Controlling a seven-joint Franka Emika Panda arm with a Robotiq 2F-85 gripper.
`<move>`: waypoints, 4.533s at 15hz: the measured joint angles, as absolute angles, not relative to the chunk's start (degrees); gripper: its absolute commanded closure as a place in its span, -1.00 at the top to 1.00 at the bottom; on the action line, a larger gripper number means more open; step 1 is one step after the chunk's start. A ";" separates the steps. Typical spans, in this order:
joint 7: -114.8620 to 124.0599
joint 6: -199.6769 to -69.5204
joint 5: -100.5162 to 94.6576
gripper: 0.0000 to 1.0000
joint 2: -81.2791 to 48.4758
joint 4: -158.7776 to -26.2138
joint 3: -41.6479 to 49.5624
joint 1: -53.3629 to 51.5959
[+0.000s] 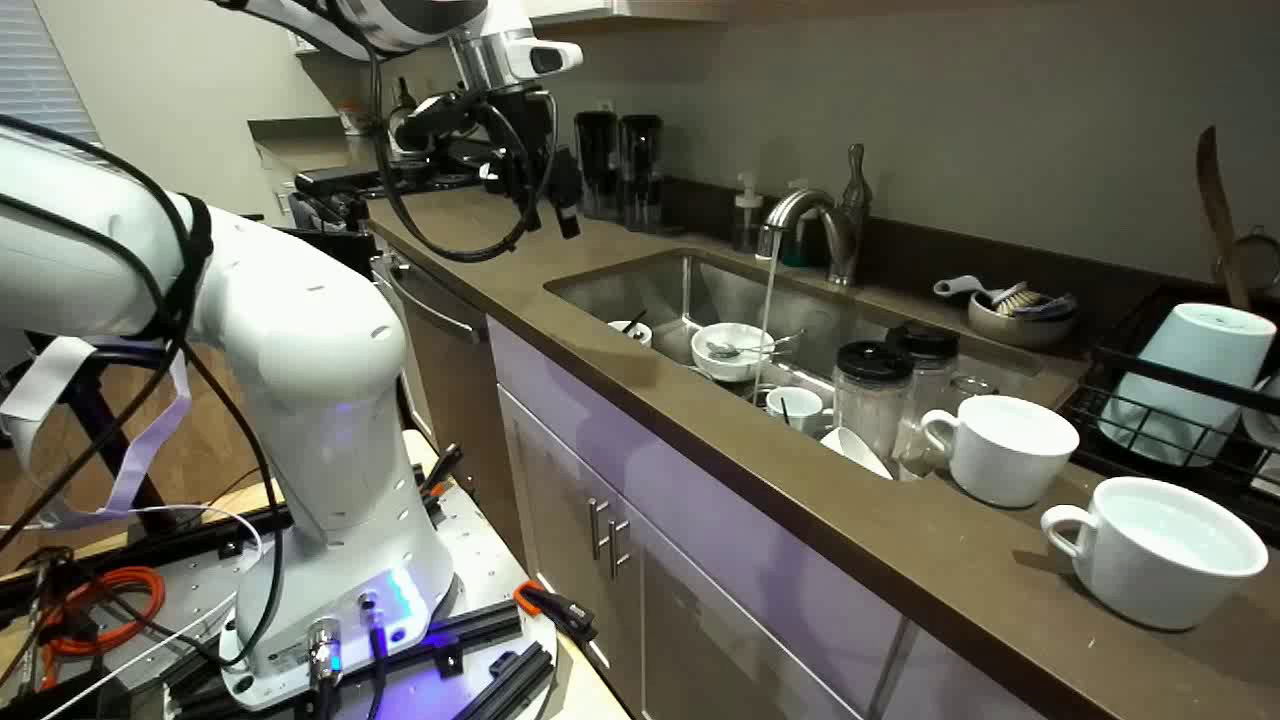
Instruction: Close the faucet of the sink.
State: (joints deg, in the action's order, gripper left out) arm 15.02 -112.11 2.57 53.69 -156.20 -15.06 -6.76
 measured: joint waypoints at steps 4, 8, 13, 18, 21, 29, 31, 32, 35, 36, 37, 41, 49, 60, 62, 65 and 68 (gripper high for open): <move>15.02 -112.11 2.57 1.00 53.69 -156.20 -15.06 -6.76; 15.02 -112.11 2.57 1.00 53.69 -156.20 -15.06 -6.76; 15.02 -112.11 2.57 1.00 53.69 -156.20 -15.06 -6.76; 15.02 -112.11 2.57 1.00 53.69 -156.20 -15.06 -6.76; 15.02 -113.63 2.08 1.00 53.57 -156.17 -15.04 -6.70; 14.89 -133.92 -6.67 1.00 43.88 -149.51 -13.92 0.63; 14.87 -139.49 -9.42 1.00 38.86 -145.50 -13.60 3.20; 14.87 -142.18 -10.67 1.00 36.09 -143.19 -13.54 4.47; 14.91 -150.30 -14.45 1.00 28.21 -136.62 -13.54 7.64; 14.92 -152.72 -15.50 1.00 25.93 -134.72 -13.55 8.44; 15.01 -155.03 -16.53 1.00 23.84 -133.00 -13.55 9.14; 15.52 -162.10 -18.85 1.00 16.84 -127.88 -13.73 11.51; 15.53 -162.52 -18.85 1.00 15.37 -126.72 -14.10 11.83; 17.56 -173.85 -23.42 1.00 8.88 -122.79 -15.06 15.02; 19.47 -174.86 -26.27 1.00 6.43 -120.31 -15.68 16.74; 22.92 -175.21 -31.45 0.91 2.69 -115.90 -15.99 18.35; 26.29 -175.30 -35.40 0.57 -1.26 -111.62 -15.99 18.46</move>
